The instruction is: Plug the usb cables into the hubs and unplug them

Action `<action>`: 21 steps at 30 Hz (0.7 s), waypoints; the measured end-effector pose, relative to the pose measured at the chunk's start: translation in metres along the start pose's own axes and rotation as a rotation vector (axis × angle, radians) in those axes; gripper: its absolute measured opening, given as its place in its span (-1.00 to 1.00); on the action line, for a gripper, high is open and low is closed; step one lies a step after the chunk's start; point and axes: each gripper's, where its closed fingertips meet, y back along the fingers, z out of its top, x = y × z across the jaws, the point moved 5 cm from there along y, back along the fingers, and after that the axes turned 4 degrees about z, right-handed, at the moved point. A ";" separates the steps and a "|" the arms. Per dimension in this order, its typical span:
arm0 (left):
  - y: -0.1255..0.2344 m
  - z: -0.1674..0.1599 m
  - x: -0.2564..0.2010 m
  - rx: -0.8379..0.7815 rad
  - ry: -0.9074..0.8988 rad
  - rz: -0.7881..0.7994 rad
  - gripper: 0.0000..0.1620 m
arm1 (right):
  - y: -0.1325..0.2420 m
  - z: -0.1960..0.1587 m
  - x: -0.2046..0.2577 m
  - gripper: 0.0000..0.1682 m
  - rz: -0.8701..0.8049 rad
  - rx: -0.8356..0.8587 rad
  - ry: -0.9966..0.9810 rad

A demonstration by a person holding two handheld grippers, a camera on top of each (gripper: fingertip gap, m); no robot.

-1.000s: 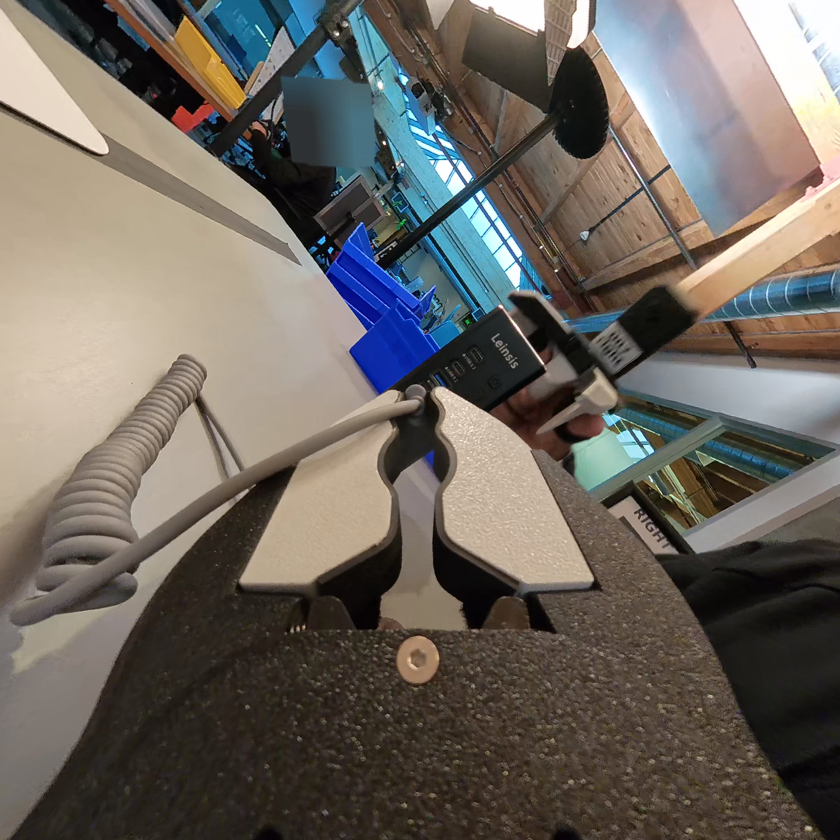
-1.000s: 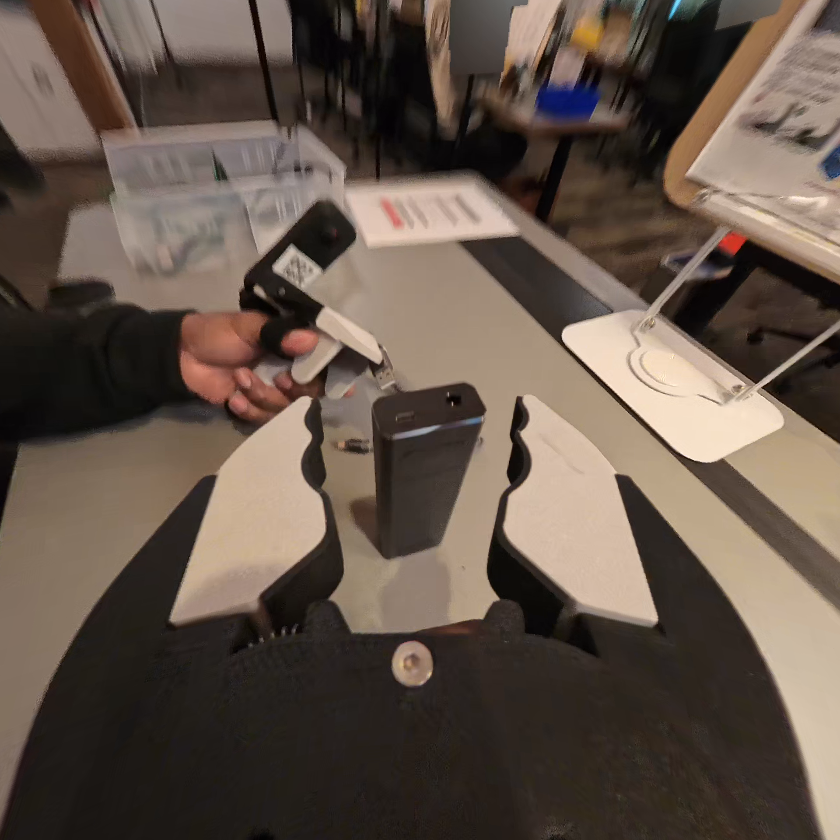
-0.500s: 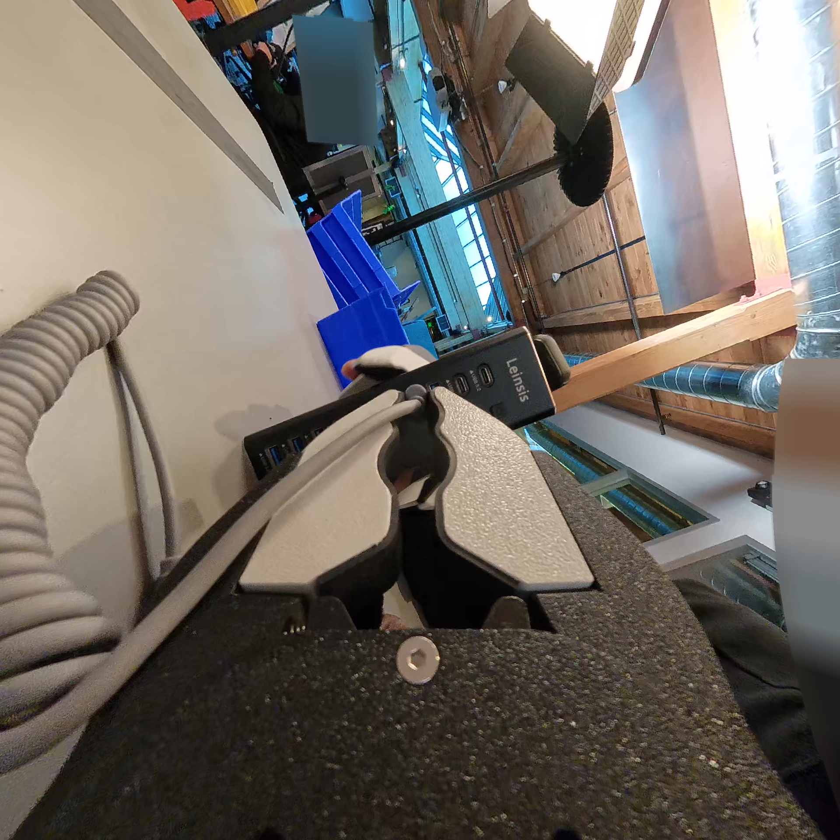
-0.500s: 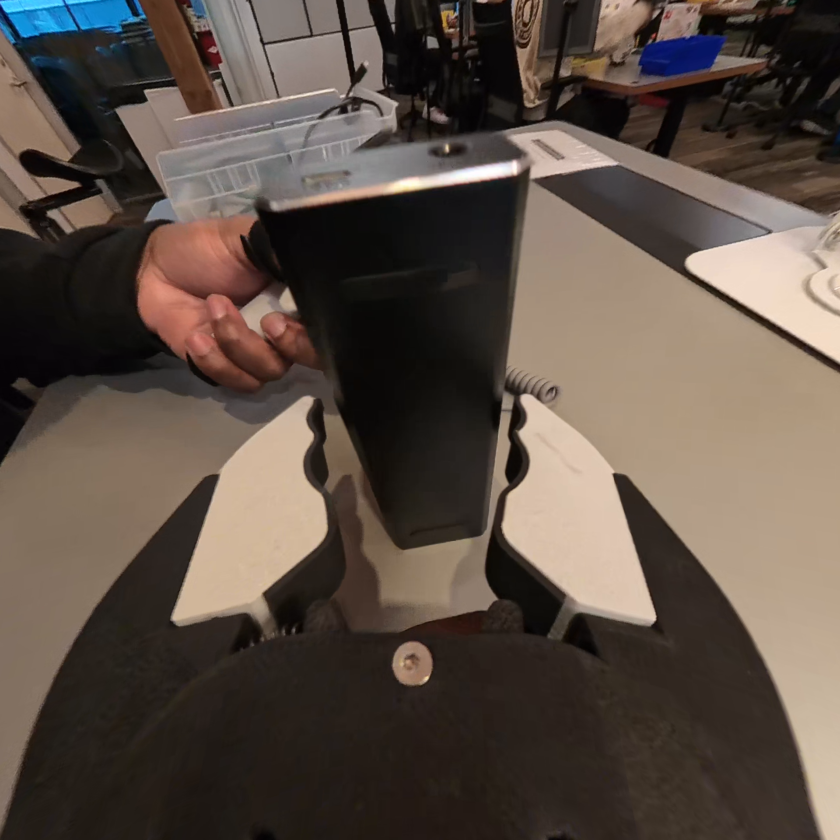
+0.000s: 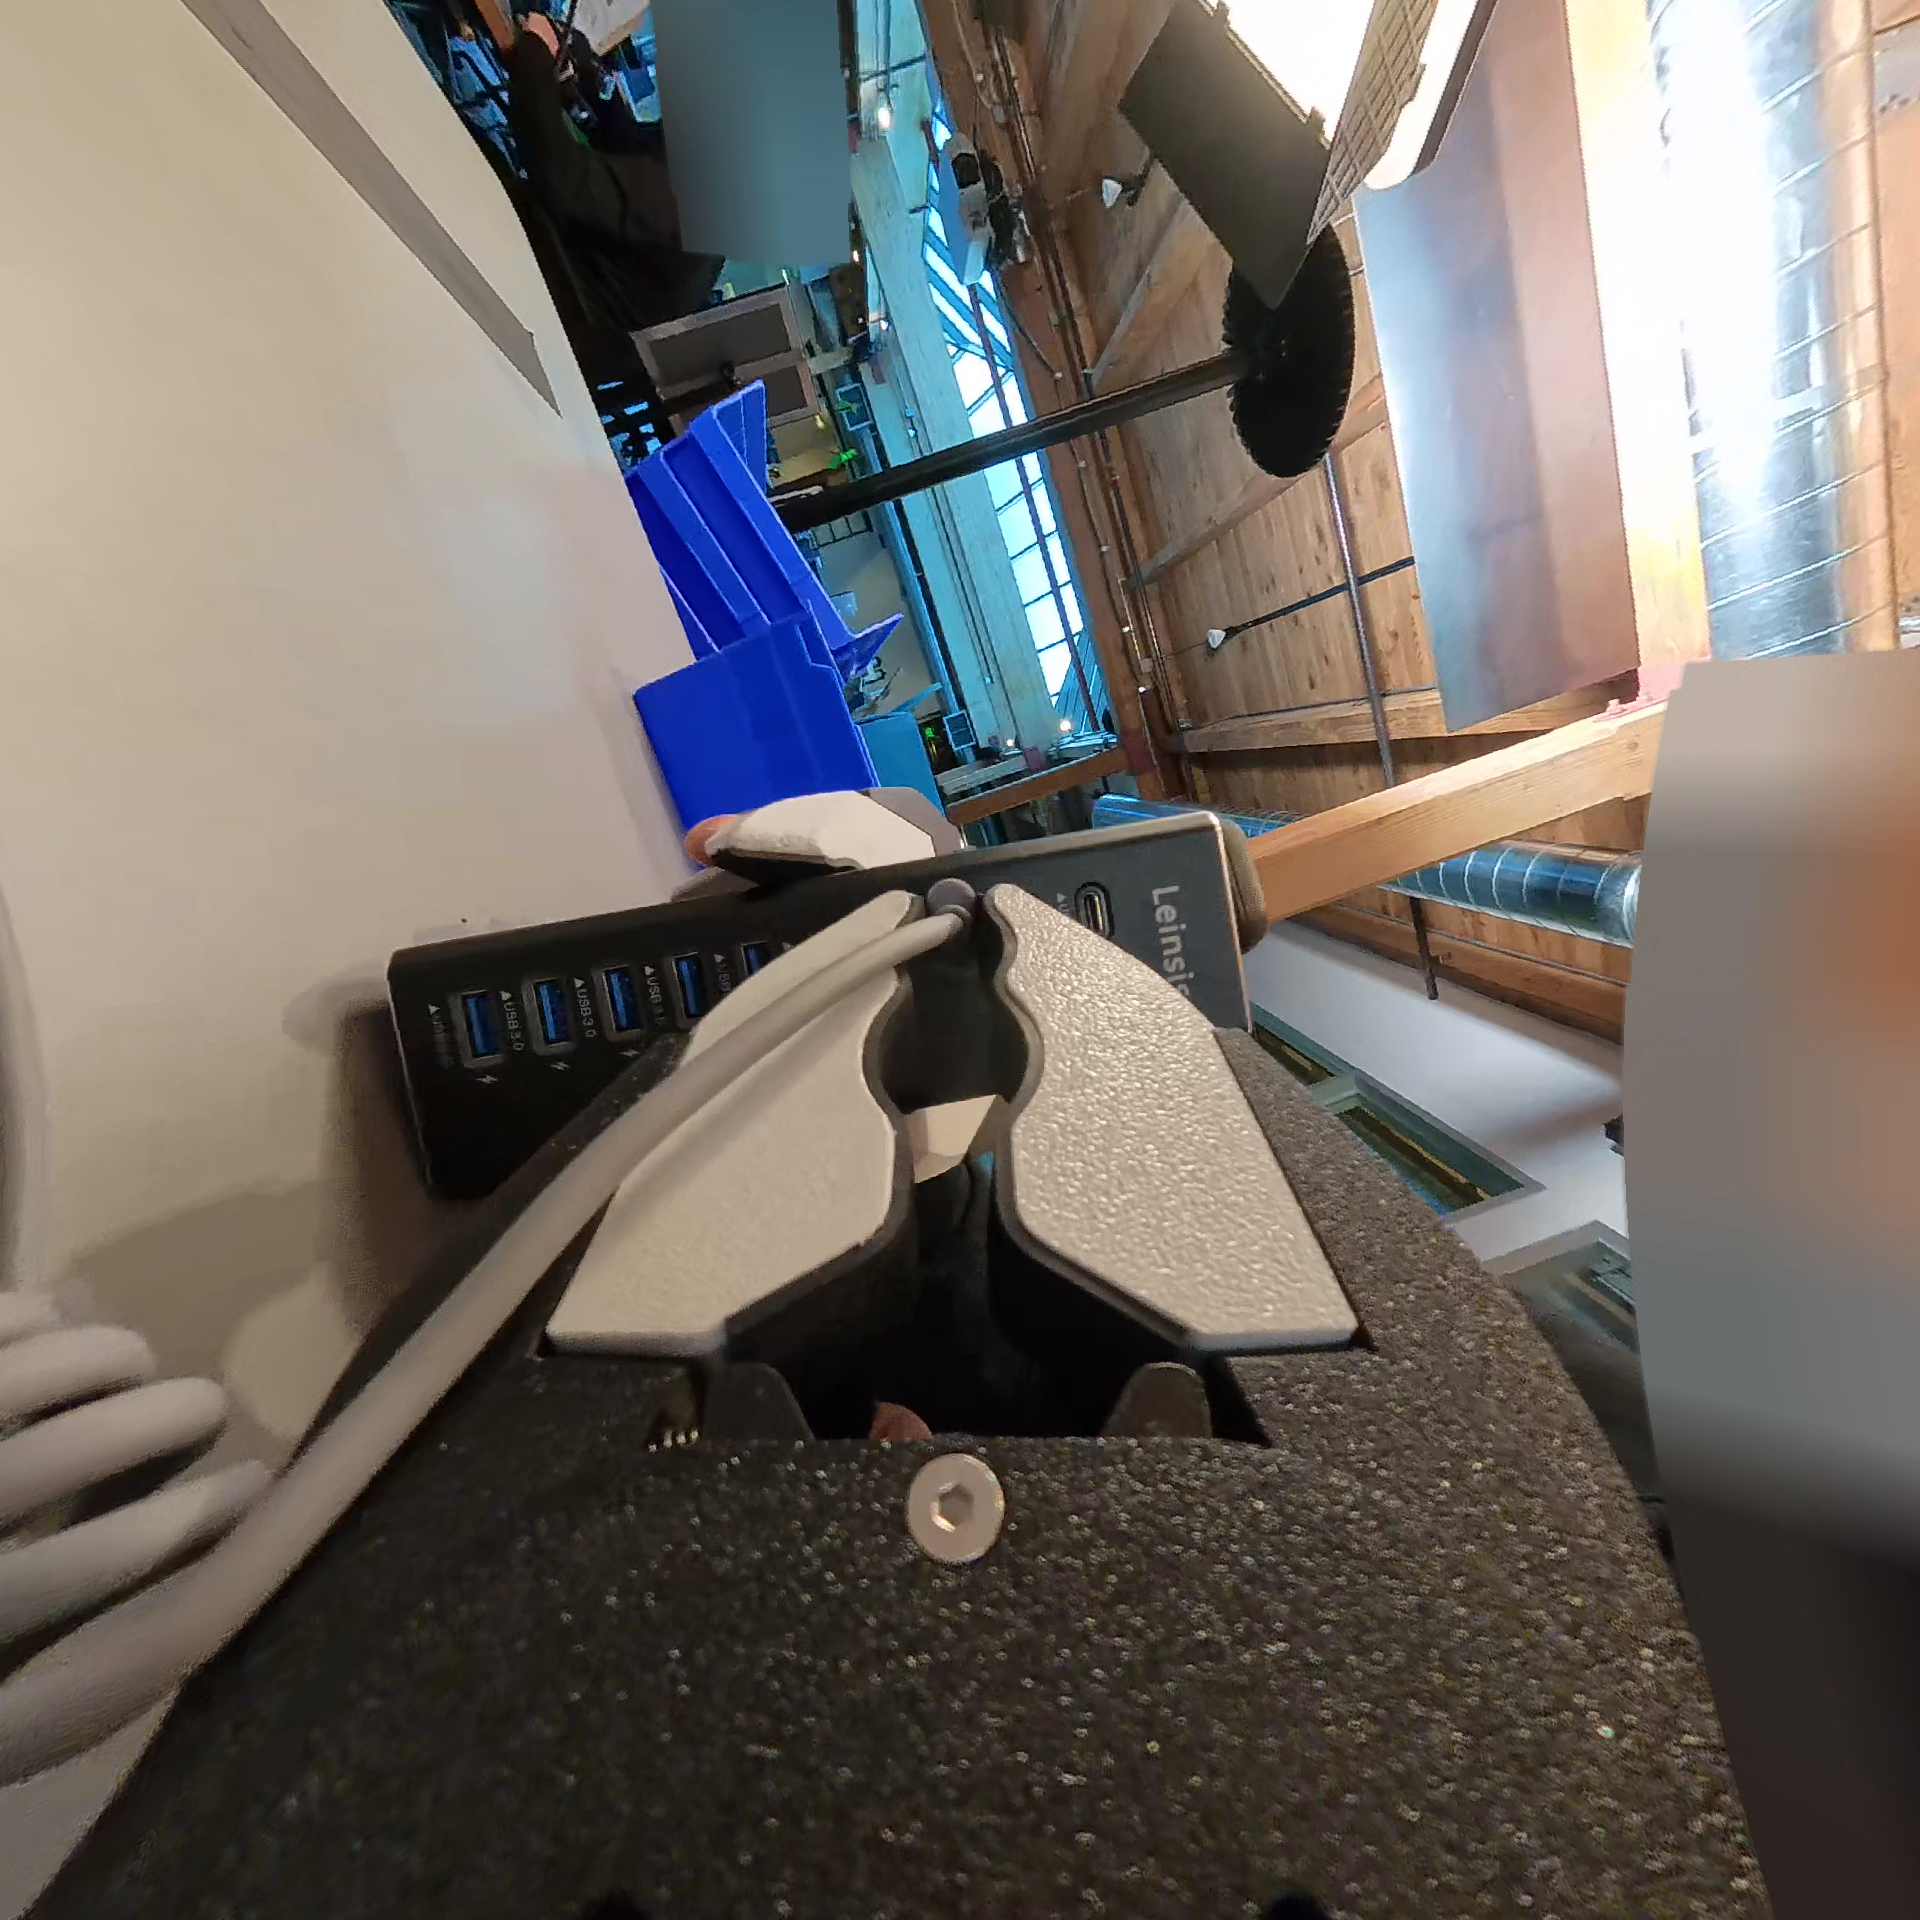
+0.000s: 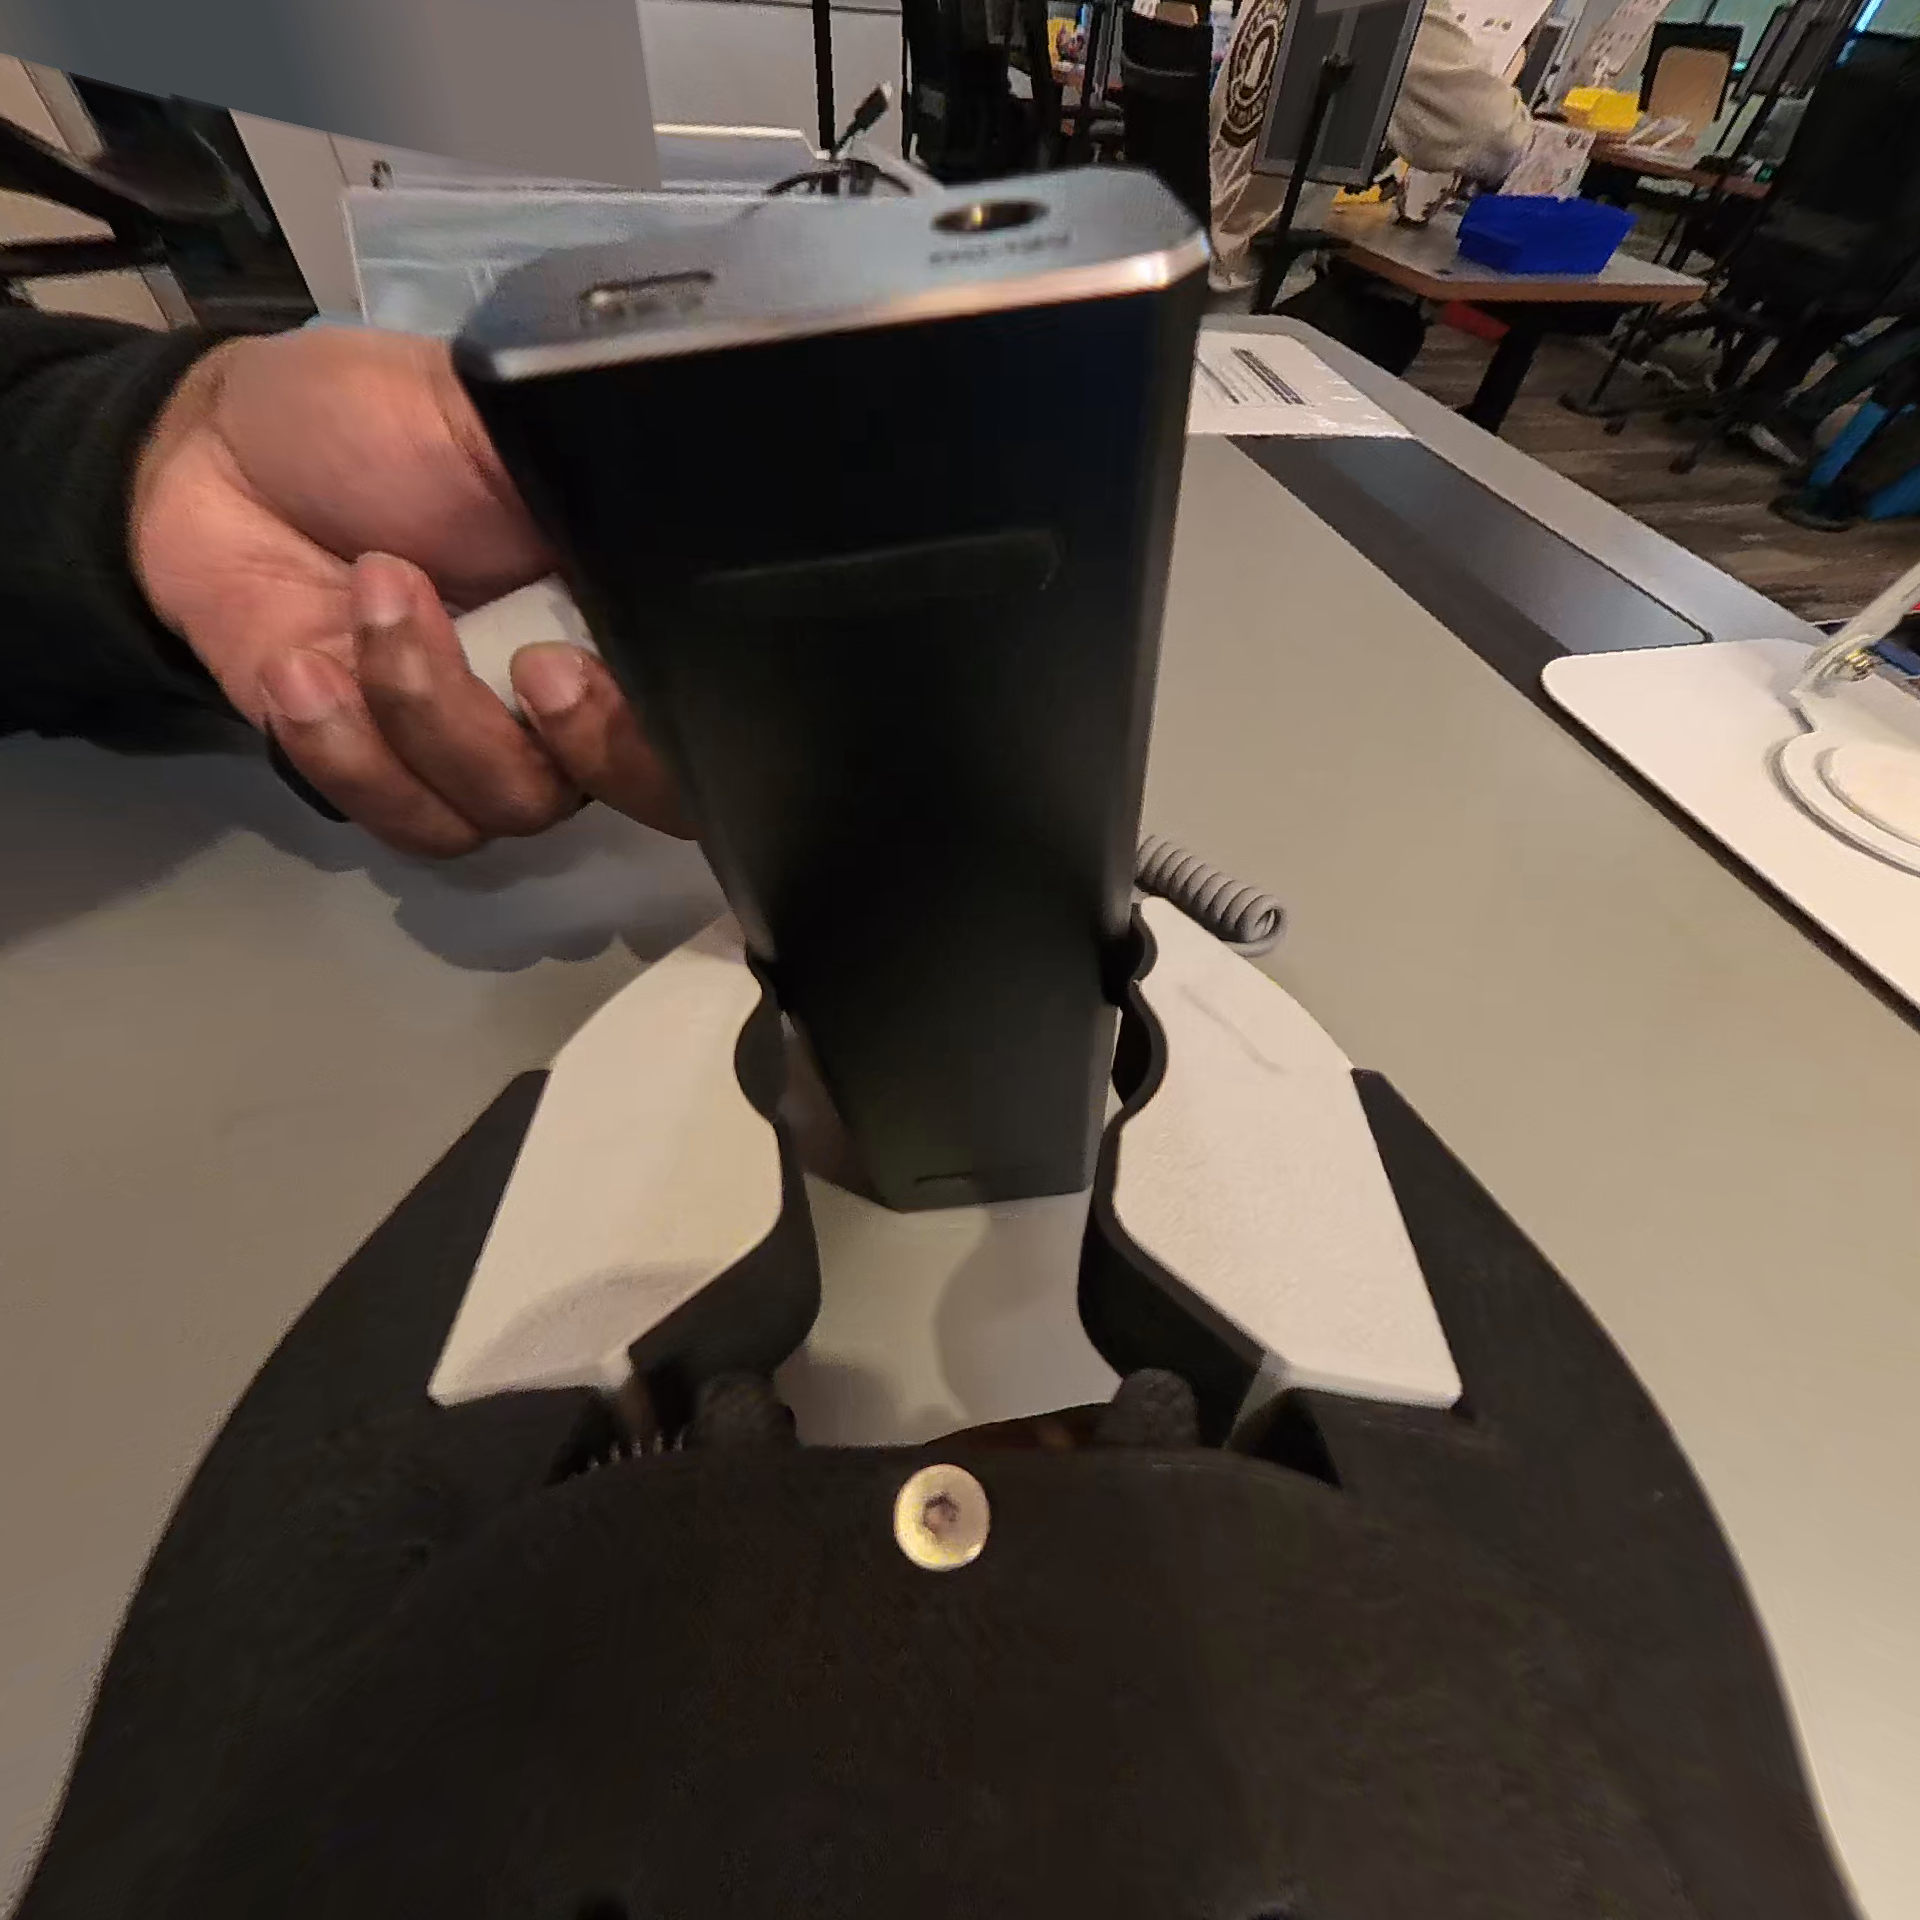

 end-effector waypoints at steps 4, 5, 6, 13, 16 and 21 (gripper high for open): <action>0.000 -0.002 -0.001 0.020 -0.023 0.010 -0.90 | 0.002 0.002 0.001 -0.29 -0.027 0.018 0.018; -0.001 -0.003 -0.001 0.023 -0.031 0.015 -0.89 | 0.003 0.006 0.000 -0.29 -0.047 0.003 0.022; -0.001 -0.004 -0.002 0.032 -0.038 0.020 -0.90 | 0.006 0.010 0.000 -0.29 -0.055 -0.021 0.022; -0.001 -0.006 -0.006 0.047 -0.059 0.032 -0.90 | 0.009 0.018 0.008 -0.30 -0.058 -0.030 0.101; 0.000 -0.008 -0.008 0.068 -0.062 0.035 -0.90 | 0.008 0.019 0.011 -0.30 -0.071 -0.014 0.167; 0.001 -0.010 -0.018 0.108 -0.128 0.025 -0.89 | 0.011 0.026 0.016 -0.30 -0.068 -0.015 0.254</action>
